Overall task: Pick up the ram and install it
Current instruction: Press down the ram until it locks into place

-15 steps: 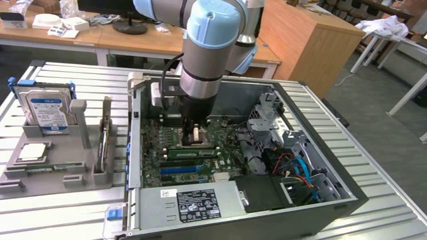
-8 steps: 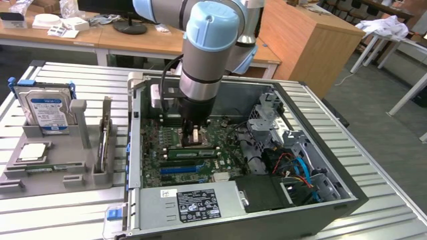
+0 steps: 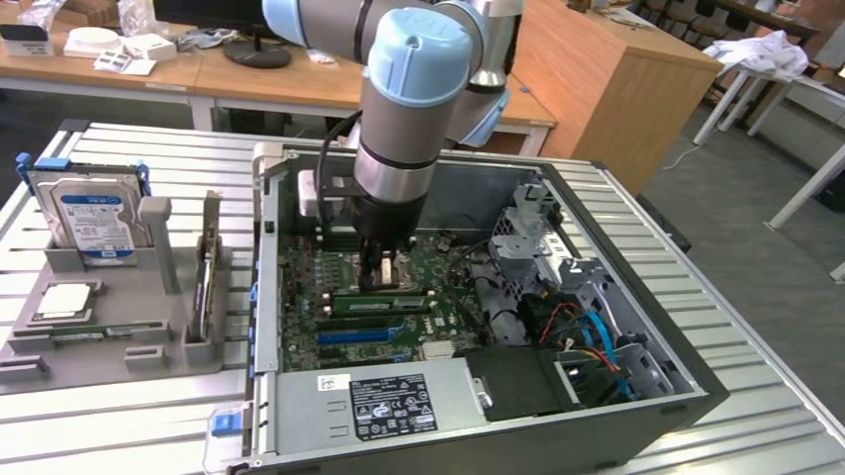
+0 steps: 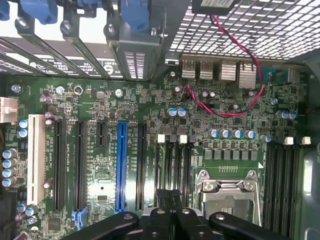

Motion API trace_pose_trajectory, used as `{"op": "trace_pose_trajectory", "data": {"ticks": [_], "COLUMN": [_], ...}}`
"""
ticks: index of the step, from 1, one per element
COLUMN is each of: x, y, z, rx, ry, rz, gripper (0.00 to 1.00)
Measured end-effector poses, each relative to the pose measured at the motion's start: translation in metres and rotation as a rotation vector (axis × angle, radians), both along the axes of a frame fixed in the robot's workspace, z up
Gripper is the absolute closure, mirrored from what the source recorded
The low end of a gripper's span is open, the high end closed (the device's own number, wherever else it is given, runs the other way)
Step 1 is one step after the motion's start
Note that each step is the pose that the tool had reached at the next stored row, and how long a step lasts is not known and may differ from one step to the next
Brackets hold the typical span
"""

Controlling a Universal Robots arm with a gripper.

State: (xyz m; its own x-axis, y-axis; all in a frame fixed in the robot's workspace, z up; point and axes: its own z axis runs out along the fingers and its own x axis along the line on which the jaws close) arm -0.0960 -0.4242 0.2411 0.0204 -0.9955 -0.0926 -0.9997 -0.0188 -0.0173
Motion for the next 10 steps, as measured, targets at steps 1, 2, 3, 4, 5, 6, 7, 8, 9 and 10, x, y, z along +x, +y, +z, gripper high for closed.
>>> {"op": "trace_pose_trajectory", "data": {"ticks": [1,2,3,4,5,6,7,8,9,10], "x": [0.0,0.0,0.0,0.0,0.0,0.0,0.0,0.0,0.0,0.0], "y": [0.0,0.0,-0.0001,-0.0001,0.0,-0.0001,-0.0001,-0.0001,-0.0001,-0.0001], "z": [-0.0007,-0.0012,-0.0011,-0.0011,-0.0012,-0.0012,-0.0013,-0.0013,-0.0013,-0.0013], "rx": [-0.0001,-0.0001,-0.0003,-0.0003,-0.0003,-0.0001,-0.0001,-0.0001,-0.0001,-0.0001], "ry": [0.0,0.0001,0.0002,0.0001,0.0002,0.0,0.0001,0.0,0.0,0.0], "rz": [0.0,0.0,0.0,0.0,0.0,0.0,0.0,0.0,0.0,0.0], "gripper": [0.89,0.89,0.89,0.89,0.89,0.89,0.89,0.89,0.89,0.89]}}
